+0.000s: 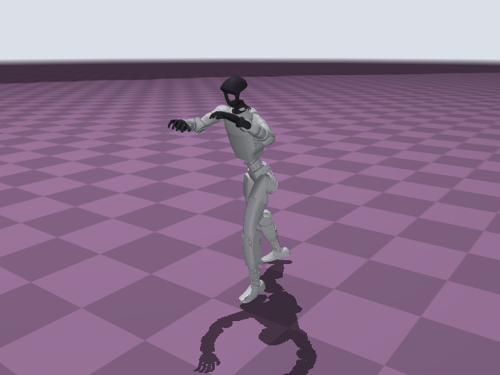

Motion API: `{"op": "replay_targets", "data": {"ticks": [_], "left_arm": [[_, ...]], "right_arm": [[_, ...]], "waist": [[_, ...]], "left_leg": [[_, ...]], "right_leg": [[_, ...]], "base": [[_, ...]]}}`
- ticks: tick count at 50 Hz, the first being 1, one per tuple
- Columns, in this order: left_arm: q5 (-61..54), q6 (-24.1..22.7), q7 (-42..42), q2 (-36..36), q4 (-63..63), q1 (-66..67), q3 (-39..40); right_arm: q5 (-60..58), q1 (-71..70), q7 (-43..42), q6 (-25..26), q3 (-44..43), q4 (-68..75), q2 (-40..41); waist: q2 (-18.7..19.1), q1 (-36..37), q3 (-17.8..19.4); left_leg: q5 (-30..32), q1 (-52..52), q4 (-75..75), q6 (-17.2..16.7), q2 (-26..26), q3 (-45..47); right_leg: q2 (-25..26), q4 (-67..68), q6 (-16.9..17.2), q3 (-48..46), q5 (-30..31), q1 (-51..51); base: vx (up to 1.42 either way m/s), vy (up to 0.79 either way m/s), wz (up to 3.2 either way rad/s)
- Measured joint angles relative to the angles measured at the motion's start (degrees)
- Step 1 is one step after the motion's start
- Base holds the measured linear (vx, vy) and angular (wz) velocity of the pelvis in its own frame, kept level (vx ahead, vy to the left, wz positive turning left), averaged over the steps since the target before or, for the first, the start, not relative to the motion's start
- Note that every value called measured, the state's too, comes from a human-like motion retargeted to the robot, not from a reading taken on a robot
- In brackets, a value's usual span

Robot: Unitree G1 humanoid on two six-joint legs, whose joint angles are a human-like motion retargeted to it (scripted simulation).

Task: Kungfu

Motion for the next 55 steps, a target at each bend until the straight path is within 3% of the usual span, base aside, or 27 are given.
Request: {"op": "replay_targets", "data": {"ticks": [3, 5, 7, 10, 15, 20, 23, 25, 29, 31, 33, 35, 37, 40, 43, 48, 55], "left_arm": [[5.6, -1.0, -3.2, -3.4, -1.2, -7.1, -12.4], [10.6, 1.8, -3.4, -4.2, -0.2, -10.2, -18.5], [15.7, 3.6, -4.1, -5.4, 0.3, -11.5, -19.7], [12.9, 1.4, -3.3, -3.9, -1.5, -10.5, -19.4], [7.4, -1.3, -2.3, -2.6, -1.7, -8.8, -21.0], [3.9, -1.1, -3.4, -4.2, -0.6, -6.3, -20.8], [3.6, -0.9, -4.3, -6.8, -1.4, -2.2, -19.3], [4.0, -0.7, -4.0, -9.6, -1.9, 1.5, -18.5], [6.1, -1.6, -4.8, -18.4, -0.6, 8.4, -19.5], [9.4, -3.2, -6.1, -26.8, 3.4, 12.3, -21.7], [14.2, -5.6, -7.6, -38.7, 10.9, 16.5, -22.7], [22.1, -8.1, -8.8, -50.9, 22.0, 21.2, -19.9], [29.6, -7.9, -6.3, -60.9, 33.2, 23.3, -16.2], [35.2, -5.5, -2.1, -69.8, 41.7, 25.1, -17.1], [37.9, -4.4, 2.0, -72.9, 44.0, 26.3, -20.4], [40.9, -3.2, 3.4, -75.4, 44.1, 25.5, -27.2], [37.5, -8.5, 0.3, -73.5, 42.0, 23.0, -29.6]], "right_arm": [[0.8, -1.0, 1.3, -1.6, 3.9, -8.1, 2.0], [3.9, -1.4, -2.4, 1.6, 5.8, -13.1, 2.7], [2.1, 0.2, -6.5, -6.3, 5.4, -16.0, 4.6], [2.8, 2.6, -4.9, -5.3, 3.8, -16.3, 6.0], [5.0, 3.8, -1.6, -6.2, 5.4, -18.7, 5.1], [5.1, 6.5, 2.5, -6.8, 5.4, -18.9, 5.8], [5.9, 10.3, 3.5, -6.2, 5.7, -20.2, 5.6], [6.6, 14.4, 3.2, -5.6, 6.6, -20.9, 5.7], [8.1, 26.4, 1.3, -6.2, 7.4, -20.6, 4.9], [8.7, 35.4, 0.4, -7.7, 6.8, -18.9, 4.0], [8.5, 45.8, -0.1, -10.5, 6.2, -15.6, 2.4], [7.2, 56.0, 1.7, -15.0, 4.3, -12.7, 1.9], [5.9, 62.8, 5.0, -19.0, 2.1, -11.0, 1.3], [2.8, 69.4, 5.3, -21.9, 0.1, -8.5, 1.0], [3.5, 76.0, 0.9, -22.8, 0.3, -11.1, -2.5], [5.0, 84.4, -7.0, -21.8, -2.1, -16.5, -5.2], [13.2, 87.0, -8.0, -20.4, -2.5, -19.8, -7.7]], "waist": [[2.6, -3.3, -0.2], [4.2, -5.4, -0.3], [5.2, -6.7, 0.1], [6.1, -7.9, 0.6], [8.9, -9.9, -0.2], [12.2, -13.7, -1.1], [13.3, -13.6, -0.9], [13.6, -13.2, -1.1], [11.4, -16.9, -2.5], [13.6, -19.6, -4.0], [16.6, -24.4, -8.8], [20.1, -26.9, -12.0], [23.8, -31.6, -8.8], [27.8, -37.4, -3.9], [29.3, -39.7, -2.1], [29.7, -38.9, -2.1], [30.5, -35.6, -0.6]], "left_leg": [[-0.3, 1.8, -0.3, 0.1, 2.6, 1.7], [-0.5, 3.2, -0.6, 0.0, 4.9, 3.2], [-0.8, 5.1, -0.9, -0.4, 7.5, 5.4], [-0.8, 9.0, -2.0, -1.2, 11.1, 10.2], [1.0, 15.3, -4.8, -2.9, 17.2, 18.8], [4.7, 20.1, -7.8, -4.7, 18.5, 22.8], [9.7, 23.3, -10.5, -8.2, 17.8, 17.6], [13.8, 26.5, -13.6, -11.6, 16.1, 12.3], [18.8, 31.7, -23.2, -11.6, 5.4, 10.1], [19.0, 32.7, -26.9, -11.6, 5.2, 9.2], [18.4, 30.8, -31.0, -11.6, 4.3, 10.4], [16.2, 30.7, -33.3, -11.6, 9.3, 17.4], [16.0, 29.8, -33.7, -11.6, 10.5, 16.1], [15.7, 27.6, -33.5, -11.6, 9.7, 14.7], [16.2, 28.6, -34.1, -11.6, 10.3, 15.8], [16.8, 28.0, -34.8, -11.6, 9.3, 16.3], [15.7, 26.8, -34.9, -11.6, 8.5, 16.5]], "right_leg": [[-0.6, 0.5, -0.3, 1.4, 2.0, -2.4], [-1.0, 1.3, -0.6, 2.4, 3.1, -4.8], [-1.6, 2.4, -0.8, 3.5, 4.2, -8.0], [-2.4, 3.6, -1.6, 4.8, 6.0, -13.1], [-4.2, 5.7, -8.5, -1.3, 6.1, -18.5], [-4.8, 8.0, -8.2, -0.7, 9.9, -23.2], [-2.5, 14.3, -7.7, 4.7, 7.3, -29.0], [-0.8, 19.7, -8.3, 8.4, 6.4, -34.4], [-2.2, 29.9, -6.0, 18.7, 4.3, -46.8], [-3.1, 34.3, -5.5, 16.6, -0.4, -48.4], [-5.8, 39.0, -5.1, 14.7, -5.0, -52.2], [-4.1, 44.3, -6.0, 11.4, -11.4, -54.4], [-4.1, 46.5, -5.7, 10.4, -13.8, -54.4], [-4.0, 49.3, -5.4, 11.2, -15.3, -57.0], [-2.8, 51.0, -6.0, 11.7, -16.7, -58.1], [-3.5, 52.4, -6.5, 12.6, -17.2, -60.8], [-3.1, 49.0, -5.9, 14.2, -13.6, -60.7]], "base": [[-0.25, -0.06, -1.54], [-0.29, -0.04, -1.92], [-0.37, -0.06, -2.23], [-0.41, -0.12, -2.32], [-0.40, -0.13, -2.04], [-0.33, -0.25, -1.19], [-0.34, -0.40, -1.56], [-0.35, -0.25, -1.56], [-0.38, -0.13, -0.52], [-0.22, -0.60, 0.52], [-0.04, -0.70, 1.47], [-0.05, -0.65, 0.43], [-0.40, -0.16, 0.32], [-0.38, 0.05, 0.27], [-0.07, -0.11, -0.22], [-0.08, -0.02, 0.09], [-0.02, 0.16, 0.00]]}}
